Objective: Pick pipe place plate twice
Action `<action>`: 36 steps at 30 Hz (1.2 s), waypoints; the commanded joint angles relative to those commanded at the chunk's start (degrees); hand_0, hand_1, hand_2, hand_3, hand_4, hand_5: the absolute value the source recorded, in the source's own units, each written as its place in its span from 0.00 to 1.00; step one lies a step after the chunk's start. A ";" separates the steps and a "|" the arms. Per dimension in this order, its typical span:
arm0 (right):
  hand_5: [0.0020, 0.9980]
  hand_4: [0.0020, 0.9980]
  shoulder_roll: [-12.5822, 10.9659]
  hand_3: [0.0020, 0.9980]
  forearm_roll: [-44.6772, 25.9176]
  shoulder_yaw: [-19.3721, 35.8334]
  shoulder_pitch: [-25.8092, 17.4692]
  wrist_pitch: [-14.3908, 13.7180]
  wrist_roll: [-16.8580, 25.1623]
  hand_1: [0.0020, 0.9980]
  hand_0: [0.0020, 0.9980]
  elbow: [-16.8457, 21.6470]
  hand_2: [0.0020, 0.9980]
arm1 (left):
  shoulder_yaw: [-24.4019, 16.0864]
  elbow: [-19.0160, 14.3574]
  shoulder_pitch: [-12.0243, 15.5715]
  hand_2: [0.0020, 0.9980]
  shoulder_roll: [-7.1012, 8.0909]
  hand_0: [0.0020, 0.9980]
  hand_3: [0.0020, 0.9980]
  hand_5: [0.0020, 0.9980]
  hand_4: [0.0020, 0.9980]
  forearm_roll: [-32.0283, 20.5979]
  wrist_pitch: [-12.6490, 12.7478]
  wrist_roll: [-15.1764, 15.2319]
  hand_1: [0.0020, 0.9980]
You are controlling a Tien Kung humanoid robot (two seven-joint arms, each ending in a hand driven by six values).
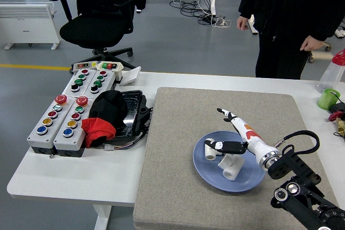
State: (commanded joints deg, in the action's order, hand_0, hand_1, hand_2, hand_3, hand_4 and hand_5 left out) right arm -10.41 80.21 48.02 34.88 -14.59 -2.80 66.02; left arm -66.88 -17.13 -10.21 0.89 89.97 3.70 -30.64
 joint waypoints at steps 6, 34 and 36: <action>0.40 0.83 -2.81 0.95 -13.38 10.40 -1.67 3.79 6.78 0.90 0.98 2.49 0.99 | -0.45 -0.04 -0.09 0.64 -0.01 0.66 0.58 1.00 0.41 0.63 -0.11 -0.17 0.63; 0.66 0.57 -8.69 0.82 -63.04 42.47 -11.65 -2.83 0.55 0.76 0.81 5.44 0.83 | -1.87 0.06 -0.65 0.64 0.10 0.66 0.58 1.00 0.41 2.54 -0.15 -0.27 0.63; 0.66 0.57 -8.91 0.82 -64.19 42.86 -12.46 -1.63 1.09 0.76 0.81 5.57 0.83 | -2.20 0.12 -0.71 0.64 0.12 0.66 0.58 1.00 0.41 3.03 -0.13 -0.17 0.63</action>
State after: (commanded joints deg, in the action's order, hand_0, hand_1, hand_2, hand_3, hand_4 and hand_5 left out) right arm -19.32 16.02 90.88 22.42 -16.22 -1.71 71.59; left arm -69.07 -17.01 -10.92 1.01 92.99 3.57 -30.81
